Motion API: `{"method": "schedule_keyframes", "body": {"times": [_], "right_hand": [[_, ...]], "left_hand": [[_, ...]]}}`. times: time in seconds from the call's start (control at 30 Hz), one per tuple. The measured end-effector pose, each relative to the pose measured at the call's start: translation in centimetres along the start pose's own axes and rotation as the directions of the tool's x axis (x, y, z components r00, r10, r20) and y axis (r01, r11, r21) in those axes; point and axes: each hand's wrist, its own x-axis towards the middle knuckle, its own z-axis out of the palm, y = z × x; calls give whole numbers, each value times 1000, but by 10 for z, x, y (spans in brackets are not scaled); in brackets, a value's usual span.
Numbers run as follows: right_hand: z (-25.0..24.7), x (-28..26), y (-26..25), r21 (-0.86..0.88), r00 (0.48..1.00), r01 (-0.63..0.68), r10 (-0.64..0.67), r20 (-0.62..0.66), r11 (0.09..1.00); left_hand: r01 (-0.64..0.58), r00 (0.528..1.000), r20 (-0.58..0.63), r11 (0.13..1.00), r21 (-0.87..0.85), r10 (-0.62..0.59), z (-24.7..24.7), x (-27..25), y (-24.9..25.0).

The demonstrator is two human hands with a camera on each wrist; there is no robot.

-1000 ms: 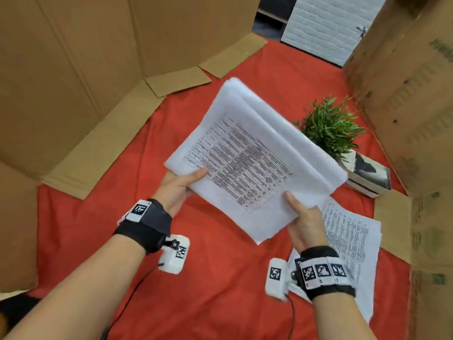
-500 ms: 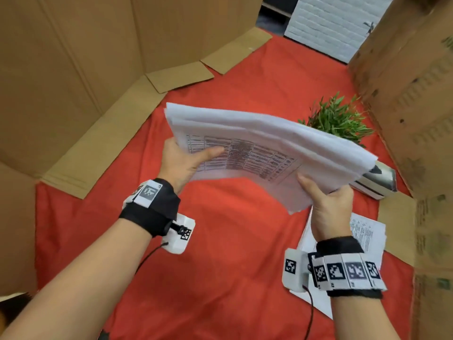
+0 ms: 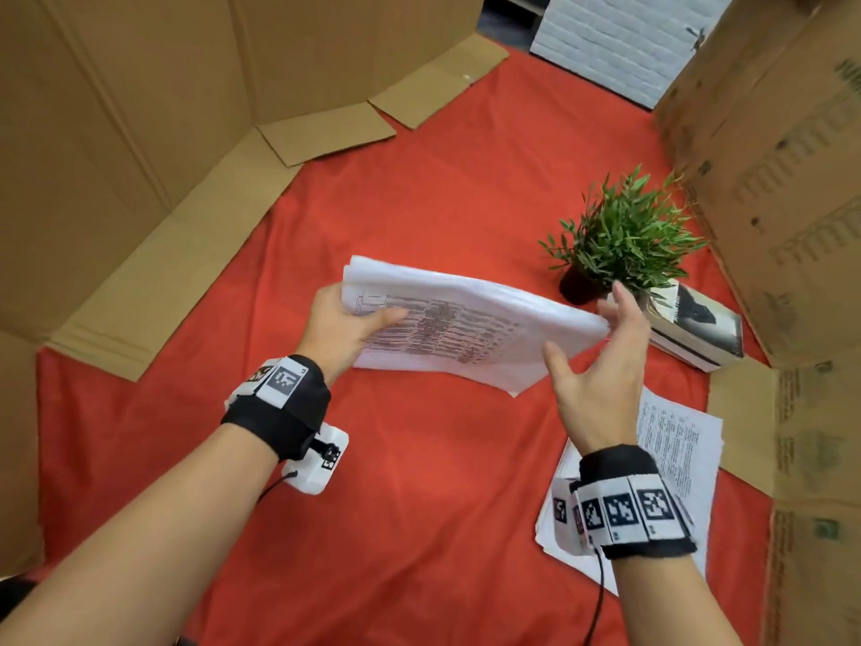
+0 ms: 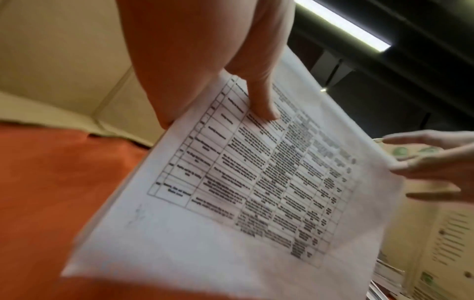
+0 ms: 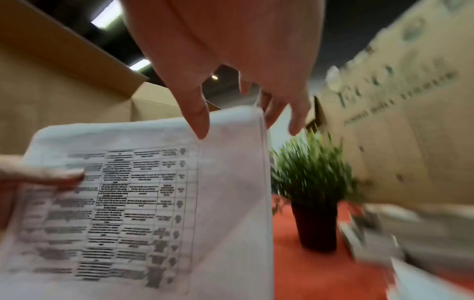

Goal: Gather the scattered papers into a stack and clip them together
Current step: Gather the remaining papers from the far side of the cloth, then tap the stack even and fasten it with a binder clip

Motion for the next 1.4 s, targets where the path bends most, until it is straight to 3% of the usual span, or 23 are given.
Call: {"method": "schedule_keyframes", "body": {"times": [0.1, 0.17, 0.27, 0.33, 0.43, 0.5, 0.57, 0.6, 0.63, 0.7, 0.83, 1.03, 1.17, 1.3, 1.4], "right_hand": [[-16, 12, -21, -290, 983, 180, -163, 83, 940], [-26, 15, -34, -287, 961, 245, -194, 195, 926], [-45, 14, -45, -206, 937, 215, -141, 320, 955], [-59, 6, -41, -170, 951, 176, -124, 282, 970], [-79, -11, -21, 10, 984, -59, 57, 170, 998], [-91, -26, -2, 155, 967, -244, 228, 110, 957], [-100, -45, 19, 303, 898, -436, 430, 92, 847], [-102, -55, 32, 369, 849, -517, 517, 108, 772], [-103, -66, 47, 412, 799, -582, 588, 129, 701], [-104, -86, 77, 386, 722, -666, 681, 121, 638], [-115, -102, 120, 158, 622, -775, 783, 19, 612], [-128, -85, 191, -5, 613, -789, 786, -83, 615], [-129, -86, 227, -34, 412, -911, 911, 2, 412], [-133, -80, 240, -58, 350, -933, 934, 71, 355], [-137, -77, 243, -1, 320, -946, 933, 164, 325]], "left_hand": [[-166, 977, 151, 981, 97, 150, 10, 5, 31], [-296, 929, 280, 940, 170, 242, 22, 6, 59], [-442, 844, 428, 871, 215, 323, 49, 8, 93], [-518, 827, 396, 817, 255, 400, 69, 7, 105], [-553, 829, 165, 739, 385, 534, 97, -3, 100], [-394, 904, 26, 807, 440, 427, 112, -16, 81], [-94, 995, 16, 870, 484, 99, 130, -27, 48], [55, 991, 81, 881, 470, -105, 140, -34, 30], [183, 945, 176, 892, 413, -275, 151, -40, 12], [316, 854, 313, 892, 322, -416, 174, -56, -18], [284, 857, 283, 852, 439, -431, 225, -83, -47], [250, 918, 88, 737, 628, -387, 288, -92, -66], [374, 877, 17, 705, 602, -480, 302, -91, -79], [280, 879, 97, 672, 686, -466, 309, -96, -85], [252, 877, 86, 605, 755, -473, 315, -100, -87]]}}
